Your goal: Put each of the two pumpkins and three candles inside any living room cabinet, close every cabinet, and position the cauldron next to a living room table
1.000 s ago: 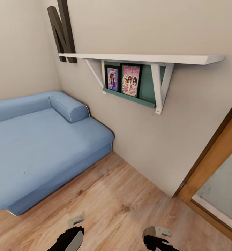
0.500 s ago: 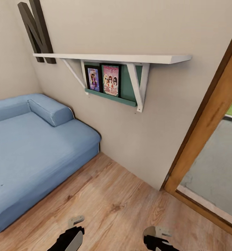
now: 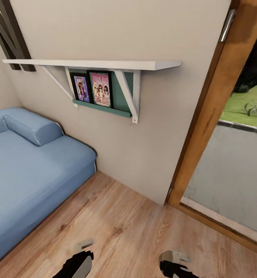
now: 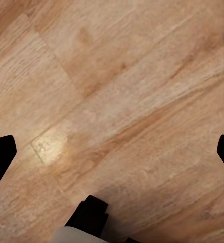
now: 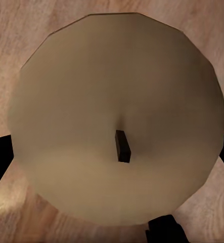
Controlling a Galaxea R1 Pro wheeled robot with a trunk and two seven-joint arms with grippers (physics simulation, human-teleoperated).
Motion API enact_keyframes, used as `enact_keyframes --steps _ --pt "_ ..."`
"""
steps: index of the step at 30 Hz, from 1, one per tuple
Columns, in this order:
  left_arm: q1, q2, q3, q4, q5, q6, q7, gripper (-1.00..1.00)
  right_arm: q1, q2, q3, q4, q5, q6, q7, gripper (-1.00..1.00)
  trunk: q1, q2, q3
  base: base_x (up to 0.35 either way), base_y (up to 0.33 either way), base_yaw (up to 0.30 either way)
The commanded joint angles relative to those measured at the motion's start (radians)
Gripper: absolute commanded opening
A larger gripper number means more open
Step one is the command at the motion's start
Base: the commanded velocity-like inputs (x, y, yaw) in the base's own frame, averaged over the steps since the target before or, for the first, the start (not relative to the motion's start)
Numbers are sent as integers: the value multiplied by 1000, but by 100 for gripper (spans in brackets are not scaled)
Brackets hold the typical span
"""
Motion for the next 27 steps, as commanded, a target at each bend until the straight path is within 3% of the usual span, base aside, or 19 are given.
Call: enact_keyframes --steps 1,27 --pt "0 1 -6 -2 5 4 8 100 -1 0 9 -1 -11 -3 -4 -100 0 0 -1 0 0 -278" --pt "0 1 -11 -2 7 -12 8 100 0 1 9 0 -11 -3 -4 -100 0 0 -1 0 0 -278"
